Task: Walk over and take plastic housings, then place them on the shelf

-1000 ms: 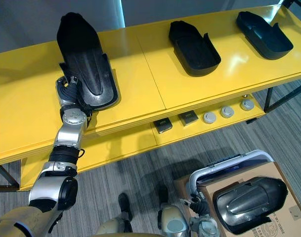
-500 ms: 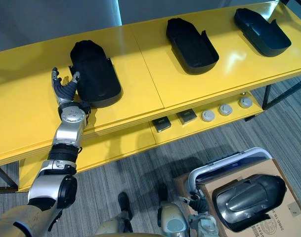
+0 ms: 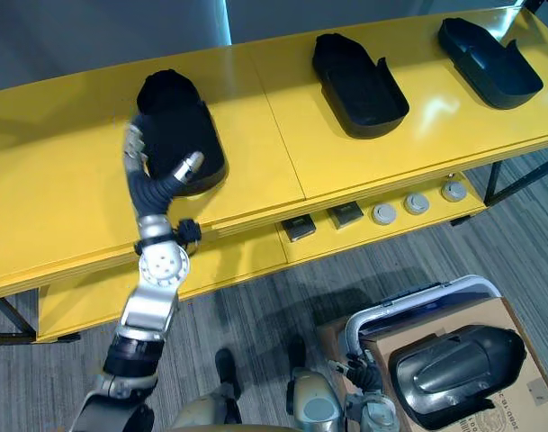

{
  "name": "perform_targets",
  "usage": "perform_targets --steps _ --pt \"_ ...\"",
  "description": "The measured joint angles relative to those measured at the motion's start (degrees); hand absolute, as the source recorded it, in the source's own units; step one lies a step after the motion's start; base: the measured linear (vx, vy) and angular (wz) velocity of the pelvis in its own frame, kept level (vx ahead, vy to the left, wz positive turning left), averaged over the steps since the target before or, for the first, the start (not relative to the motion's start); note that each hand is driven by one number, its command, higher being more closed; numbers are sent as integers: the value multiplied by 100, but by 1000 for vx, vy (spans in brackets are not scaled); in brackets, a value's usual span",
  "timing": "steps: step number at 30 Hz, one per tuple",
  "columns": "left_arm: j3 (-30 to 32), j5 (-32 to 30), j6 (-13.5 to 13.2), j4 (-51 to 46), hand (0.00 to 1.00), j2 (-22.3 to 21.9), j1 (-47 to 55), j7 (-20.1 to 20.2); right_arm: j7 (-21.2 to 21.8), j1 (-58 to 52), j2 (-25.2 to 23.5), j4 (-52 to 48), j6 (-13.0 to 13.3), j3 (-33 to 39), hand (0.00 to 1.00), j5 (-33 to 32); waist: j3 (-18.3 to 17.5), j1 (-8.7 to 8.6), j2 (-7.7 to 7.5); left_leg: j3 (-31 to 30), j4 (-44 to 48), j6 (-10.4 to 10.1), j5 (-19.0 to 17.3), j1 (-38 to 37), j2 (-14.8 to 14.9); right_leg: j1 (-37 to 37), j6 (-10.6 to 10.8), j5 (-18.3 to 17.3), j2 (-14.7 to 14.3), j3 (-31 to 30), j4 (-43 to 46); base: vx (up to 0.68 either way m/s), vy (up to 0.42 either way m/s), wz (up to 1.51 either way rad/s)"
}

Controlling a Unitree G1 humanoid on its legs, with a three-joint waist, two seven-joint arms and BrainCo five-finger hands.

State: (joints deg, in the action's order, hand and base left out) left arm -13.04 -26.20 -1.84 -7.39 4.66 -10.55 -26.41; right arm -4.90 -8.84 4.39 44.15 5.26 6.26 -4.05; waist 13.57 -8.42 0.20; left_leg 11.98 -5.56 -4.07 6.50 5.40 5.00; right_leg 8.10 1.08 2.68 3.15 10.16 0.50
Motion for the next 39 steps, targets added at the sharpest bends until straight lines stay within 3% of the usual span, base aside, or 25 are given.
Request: perform_targets --steps 3,8,29,39 --pt "-42 -369 -20 250 100 11 155 258 2 4 42 1 0 -1 0 1 -26 11 59 34 0 0 0 3 16 -10 -5 11 -20 9 -42 0 0 0" --pt "-42 -828 44 813 100 27 142 280 2 14 56 4 -13 -3 0 3 -85 -1 158 65 -1 -2 -1 7 44 -18 -5 25 -54 17 -94 8 -1 -1" --pt "600 -737 515 2210 100 403 -1609 251 3 188 52 -13 -73 79 0 3 -85 -22 159 188 2 -5 2 243 84 237 -56 154 -107 -104 -203 7 8 -2" --pt "698 -499 573 2507 100 395 -1949 263 7 211 40 -22 -85 80 0 1 -83 -24 158 223 3 -3 3 245 80 323 -47 124 -94 -131 -53 14 12 -2"
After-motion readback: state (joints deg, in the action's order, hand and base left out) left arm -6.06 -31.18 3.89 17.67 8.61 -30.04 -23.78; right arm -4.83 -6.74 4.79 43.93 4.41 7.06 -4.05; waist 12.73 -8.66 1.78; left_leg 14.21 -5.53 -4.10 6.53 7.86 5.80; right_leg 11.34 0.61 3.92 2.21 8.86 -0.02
